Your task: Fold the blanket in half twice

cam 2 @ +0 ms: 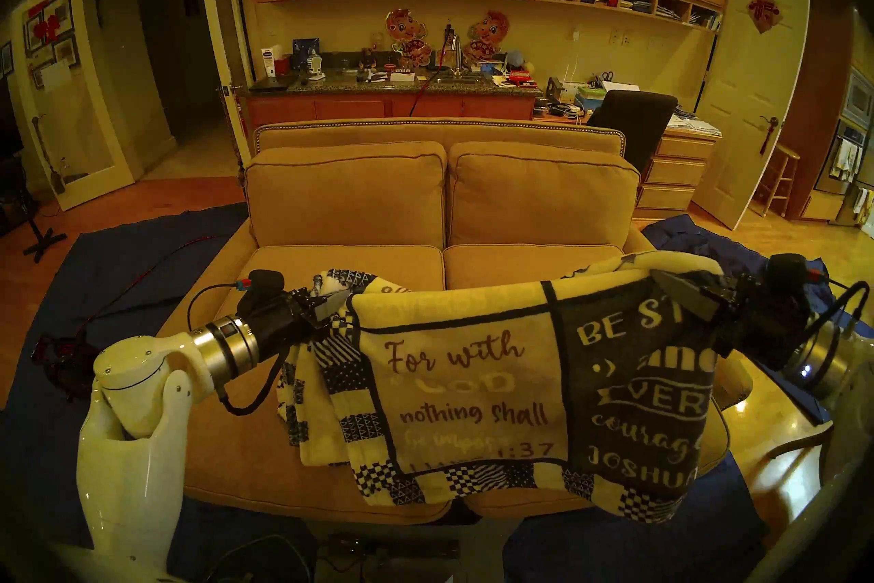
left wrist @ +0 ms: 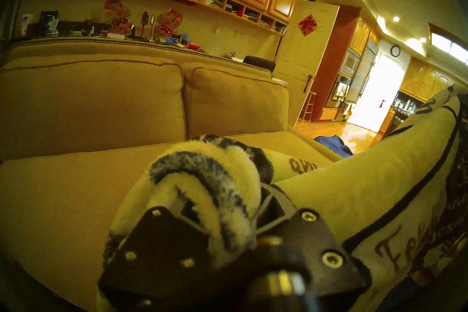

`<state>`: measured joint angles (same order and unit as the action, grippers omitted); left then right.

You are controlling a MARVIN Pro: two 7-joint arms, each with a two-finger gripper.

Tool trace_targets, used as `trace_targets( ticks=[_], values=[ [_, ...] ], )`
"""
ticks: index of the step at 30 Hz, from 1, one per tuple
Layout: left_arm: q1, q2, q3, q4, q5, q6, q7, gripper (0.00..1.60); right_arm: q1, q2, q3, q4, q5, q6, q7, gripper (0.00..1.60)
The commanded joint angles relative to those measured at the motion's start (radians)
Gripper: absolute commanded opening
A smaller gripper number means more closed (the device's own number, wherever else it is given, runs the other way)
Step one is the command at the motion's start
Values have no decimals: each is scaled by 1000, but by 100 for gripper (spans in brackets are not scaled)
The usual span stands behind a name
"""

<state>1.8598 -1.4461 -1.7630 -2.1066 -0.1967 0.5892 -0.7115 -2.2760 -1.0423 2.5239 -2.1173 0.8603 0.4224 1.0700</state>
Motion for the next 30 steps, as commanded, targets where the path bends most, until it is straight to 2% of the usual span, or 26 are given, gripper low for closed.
trace_targets(
  ticks=[1, 8, 11, 12, 13, 24, 25, 27, 30],
  values=[
    [-120, 14, 40, 48, 13, -26, 56, 0, 81, 63, -65, 20, -28, -21, -72, 0],
    [-170, 10, 72, 137, 32, -34, 100, 0, 122, 88, -133, 57, -62, -30, -129, 0],
    [-204, 13, 91, 197, 48, -43, 124, 0, 150, 105, -175, 83, -82, -35, -161, 0],
    [-236, 12, 97, 226, 51, -38, 129, 0, 159, 109, -187, 90, -87, -36, -170, 0],
    [-215, 11, 96, 224, 52, -47, 136, 0, 166, 112, -196, 96, -90, -36, -176, 0],
    [-341, 15, 126, 363, 78, -50, 174, 0, 240, 144, -279, 158, -133, -43, -245, 0],
    [-327, 15, 127, 360, 79, -56, 176, 0, 245, 146, -285, 162, -135, -44, -249, 0],
    [-365, 14, 134, 391, 83, -52, 180, 0, 259, 152, -301, 173, -142, -44, -258, 0],
    [-365, 13, 137, 403, 85, -56, 184, 0, 272, 157, -317, 182, -148, -44, -267, 0]
  ],
)
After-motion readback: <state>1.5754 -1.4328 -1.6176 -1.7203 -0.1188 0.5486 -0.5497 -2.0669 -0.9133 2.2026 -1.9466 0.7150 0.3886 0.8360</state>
